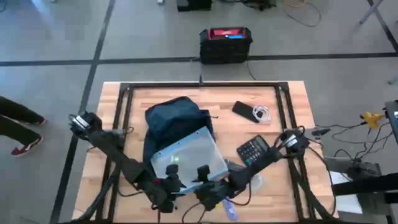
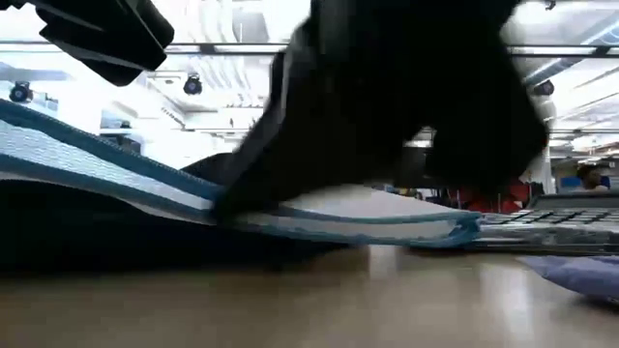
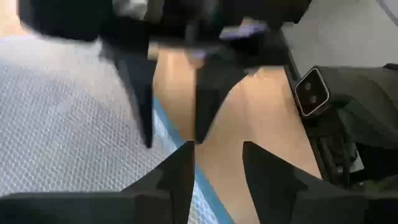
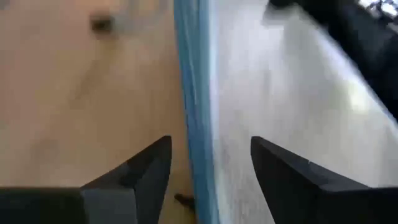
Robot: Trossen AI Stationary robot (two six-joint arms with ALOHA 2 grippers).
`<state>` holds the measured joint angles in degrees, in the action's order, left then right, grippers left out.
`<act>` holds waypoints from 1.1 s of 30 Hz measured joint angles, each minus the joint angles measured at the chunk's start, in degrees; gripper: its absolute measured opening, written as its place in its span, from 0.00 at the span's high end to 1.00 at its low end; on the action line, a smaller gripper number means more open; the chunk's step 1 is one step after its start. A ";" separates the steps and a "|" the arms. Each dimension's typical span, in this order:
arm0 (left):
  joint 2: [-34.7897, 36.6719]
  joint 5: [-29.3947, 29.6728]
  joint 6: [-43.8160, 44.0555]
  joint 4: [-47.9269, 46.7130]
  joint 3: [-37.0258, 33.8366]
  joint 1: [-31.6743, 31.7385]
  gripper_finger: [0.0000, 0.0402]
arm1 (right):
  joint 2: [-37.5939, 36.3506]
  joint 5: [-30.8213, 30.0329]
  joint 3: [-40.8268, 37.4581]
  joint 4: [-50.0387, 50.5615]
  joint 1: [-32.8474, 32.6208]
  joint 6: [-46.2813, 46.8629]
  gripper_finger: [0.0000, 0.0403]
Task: Unpack backpack
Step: Remove the green charger adapter from the white zip bag
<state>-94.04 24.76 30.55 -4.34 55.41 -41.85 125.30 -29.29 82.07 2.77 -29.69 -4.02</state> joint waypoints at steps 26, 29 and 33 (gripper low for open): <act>-0.04 0.21 1.75 1.59 -0.04 -0.11 0.70 | -0.05 -4.60 1.80 0.32 2.82 -1.18 0.70; -0.04 0.21 1.76 0.78 -0.04 -0.11 0.70 | -0.06 -7.36 1.80 0.38 2.99 -1.05 0.82; -0.06 0.19 4.38 -3.07 -0.04 -0.11 0.70 | -0.35 -6.32 1.80 0.25 2.94 -1.33 0.98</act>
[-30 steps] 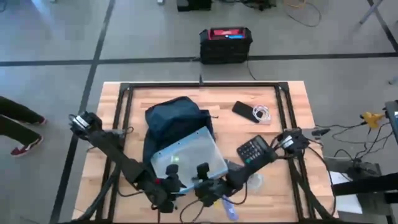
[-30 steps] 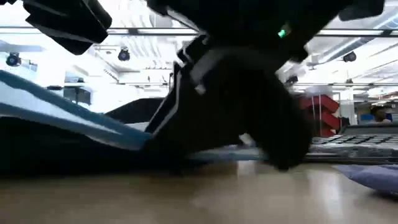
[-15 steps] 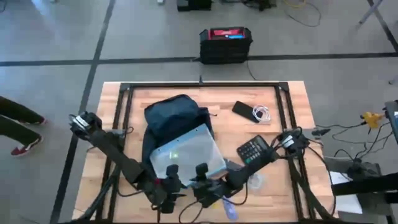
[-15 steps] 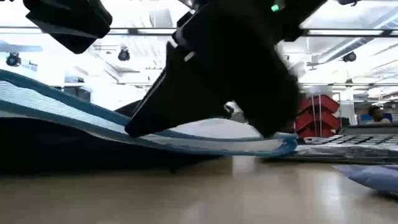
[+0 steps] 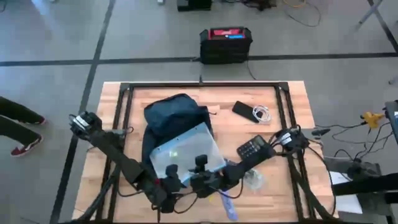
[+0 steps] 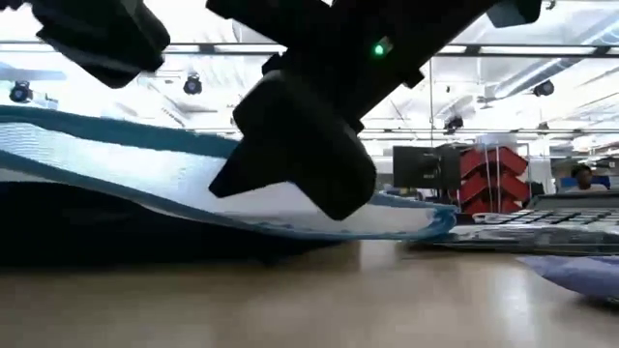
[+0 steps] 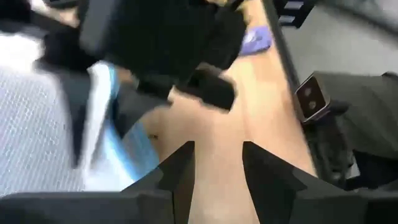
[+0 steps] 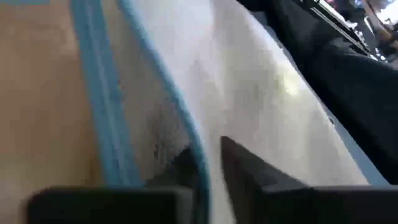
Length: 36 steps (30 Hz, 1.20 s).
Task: Unpack backpack
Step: Remove the green charger adapter from the white zip bag
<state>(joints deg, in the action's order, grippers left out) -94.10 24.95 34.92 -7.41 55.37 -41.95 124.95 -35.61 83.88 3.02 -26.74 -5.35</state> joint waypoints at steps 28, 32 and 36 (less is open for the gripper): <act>-6.41 13.49 1.61 -8.21 -0.02 3.34 0.45 | -0.13 3.07 0.02 -0.45 0.26 1.91 1.00; -6.48 13.48 4.22 -8.27 -0.02 3.90 0.56 | -0.22 3.05 0.02 -0.44 0.22 1.86 1.00; -6.39 13.36 6.70 -8.77 -0.02 4.51 0.77 | -0.92 2.90 0.02 -0.36 0.10 2.45 1.00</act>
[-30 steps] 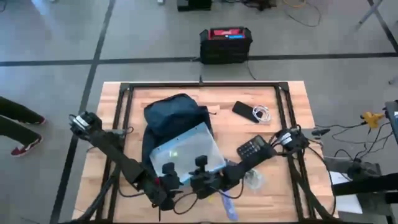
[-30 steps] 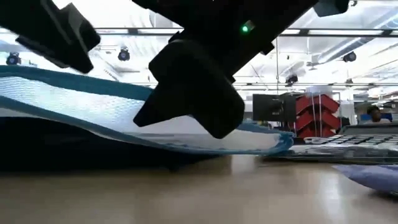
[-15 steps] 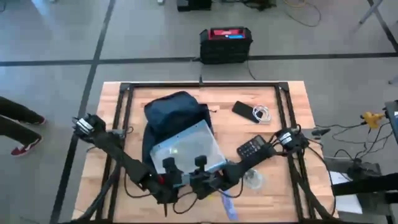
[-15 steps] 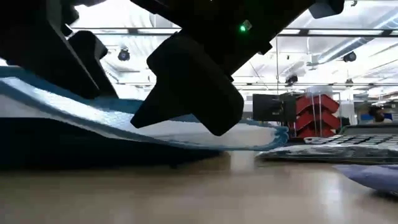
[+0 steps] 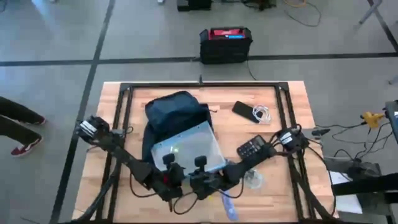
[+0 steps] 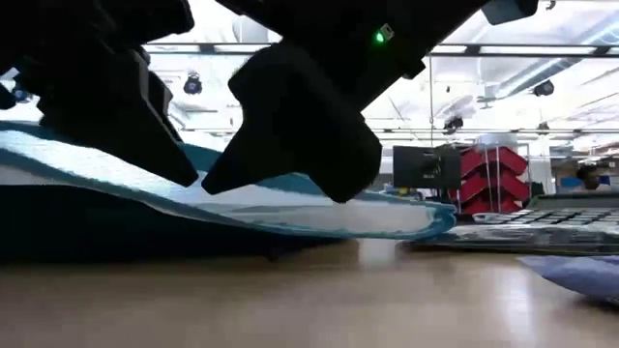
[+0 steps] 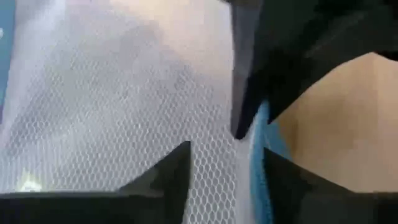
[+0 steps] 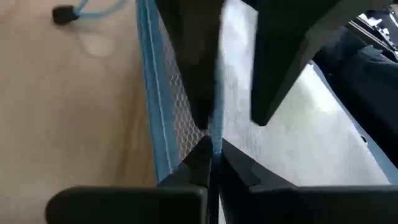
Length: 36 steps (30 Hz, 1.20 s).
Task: Unpack backpack
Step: Remove the green charger adapter from the white zip bag
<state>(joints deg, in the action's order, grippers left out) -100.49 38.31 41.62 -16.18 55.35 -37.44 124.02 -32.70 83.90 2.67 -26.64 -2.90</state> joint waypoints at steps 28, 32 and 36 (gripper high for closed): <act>4.77 14.33 11.46 -0.34 0.54 3.00 1.00 | -6.07 -8.53 -0.13 5.83 -6.07 21.90 0.71; 4.77 14.67 10.72 -0.27 2.50 2.09 1.00 | -3.21 -15.37 -0.13 7.32 -5.23 27.16 0.79; 4.77 15.25 7.38 -0.15 4.81 0.14 1.00 | -1.69 -18.70 -0.33 9.88 -2.75 28.65 0.90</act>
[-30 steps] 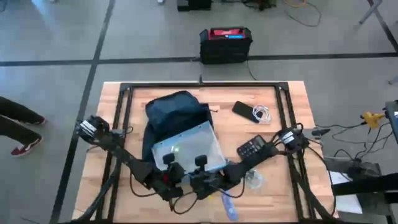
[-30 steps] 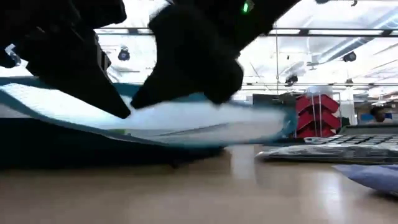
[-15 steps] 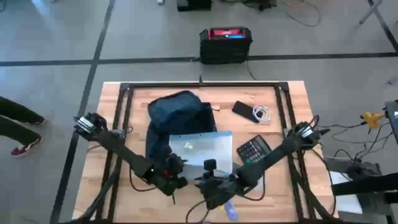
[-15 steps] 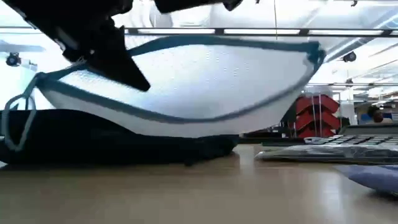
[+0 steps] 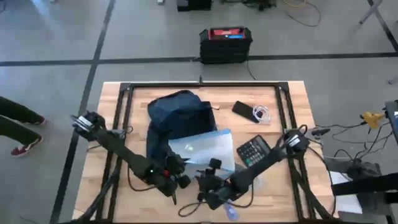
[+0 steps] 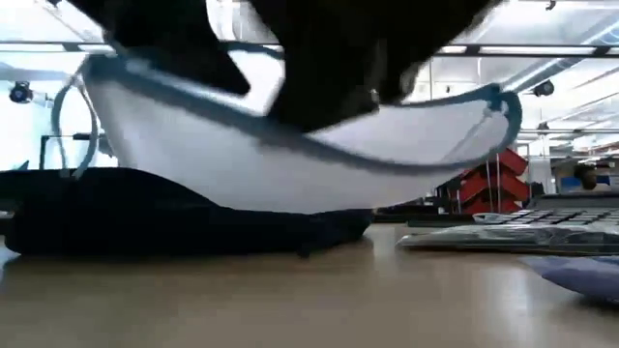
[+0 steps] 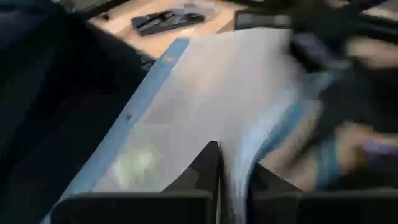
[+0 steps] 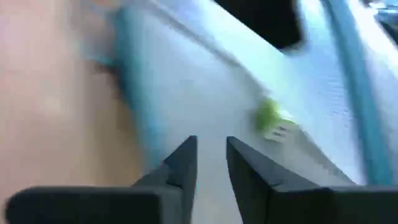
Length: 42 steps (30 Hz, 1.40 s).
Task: Unpack backpack
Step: Remove the green charger adapter from the white zip bag
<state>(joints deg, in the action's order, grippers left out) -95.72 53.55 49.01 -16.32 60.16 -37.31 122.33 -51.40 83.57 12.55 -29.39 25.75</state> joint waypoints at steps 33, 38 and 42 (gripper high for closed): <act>-2.42 11.95 -26.20 13.99 0.72 -4.18 1.00 | 11.44 1.00 -0.45 -27.17 4.06 -18.30 1.00; -2.64 11.79 -18.42 8.21 0.25 -3.89 1.00 | 8.66 8.61 -0.52 -22.61 3.22 -18.12 1.00; -2.64 11.79 -14.88 7.42 -0.89 -3.64 1.00 | 6.04 15.34 -0.50 -16.67 3.12 -14.83 1.00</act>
<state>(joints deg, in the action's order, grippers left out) -98.37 65.34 34.12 -8.90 59.27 -40.95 128.37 -36.06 83.07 -4.12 -26.27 10.92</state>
